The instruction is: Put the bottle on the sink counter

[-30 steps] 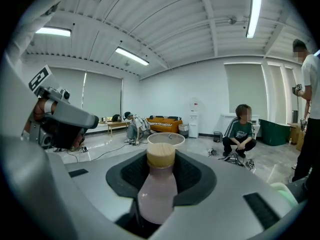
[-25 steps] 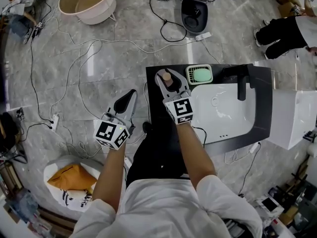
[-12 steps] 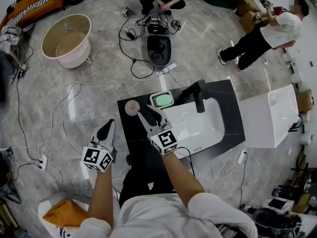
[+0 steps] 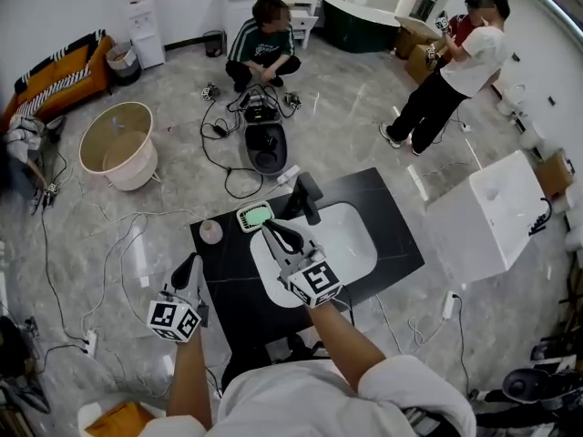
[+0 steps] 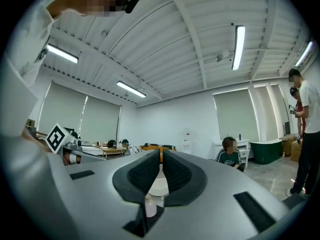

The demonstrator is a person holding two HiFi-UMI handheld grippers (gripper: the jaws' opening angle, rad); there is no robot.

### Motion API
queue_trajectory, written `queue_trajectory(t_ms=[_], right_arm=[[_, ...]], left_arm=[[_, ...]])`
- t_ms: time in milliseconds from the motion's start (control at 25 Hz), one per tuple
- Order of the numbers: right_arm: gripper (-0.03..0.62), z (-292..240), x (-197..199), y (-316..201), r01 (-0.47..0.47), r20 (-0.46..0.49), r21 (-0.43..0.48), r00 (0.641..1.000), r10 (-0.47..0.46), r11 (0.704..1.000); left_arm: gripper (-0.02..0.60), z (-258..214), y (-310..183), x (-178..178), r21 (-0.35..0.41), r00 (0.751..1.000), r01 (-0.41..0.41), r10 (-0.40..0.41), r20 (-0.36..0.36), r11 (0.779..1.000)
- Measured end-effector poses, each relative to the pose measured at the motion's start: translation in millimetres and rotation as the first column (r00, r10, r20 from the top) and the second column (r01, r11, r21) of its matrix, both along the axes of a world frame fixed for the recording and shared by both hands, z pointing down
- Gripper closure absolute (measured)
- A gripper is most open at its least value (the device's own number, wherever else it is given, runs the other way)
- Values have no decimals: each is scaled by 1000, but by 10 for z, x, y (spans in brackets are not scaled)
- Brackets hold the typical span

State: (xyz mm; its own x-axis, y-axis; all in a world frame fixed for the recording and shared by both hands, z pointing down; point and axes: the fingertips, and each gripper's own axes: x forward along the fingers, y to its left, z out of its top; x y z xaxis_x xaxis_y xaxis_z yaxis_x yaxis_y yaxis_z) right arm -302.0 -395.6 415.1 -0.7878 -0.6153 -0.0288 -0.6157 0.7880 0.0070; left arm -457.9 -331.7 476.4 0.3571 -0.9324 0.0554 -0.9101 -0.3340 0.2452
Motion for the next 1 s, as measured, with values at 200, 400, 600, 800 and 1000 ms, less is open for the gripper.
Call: queue_trajectory(t_ms=[200,400,600,800,1000], right_arm=[[571,-386,798,311,-24,24,32,999,23,999],[574,-627,1476,690,-57,44,76,998,53,995],[574,-737,2099,964,-92,56,95,995,87,991],[574,-774,2563,1227,-121,68,93,991,115,988],[576,-795,2754,1513,-130,70,94,990,124,987]], left_arm=[[565,-380,307,697,43,1000,-7,6,23,999],[565,-711,644,1262,122,998,-15,6,70,992],[565,-960,841,1765,177,995,-36,19,94,984],[565,-1200,1044,2180,219,992,-68,43,119,973],[565,-1355,1225,2464,245,987,-120,89,137,962]])
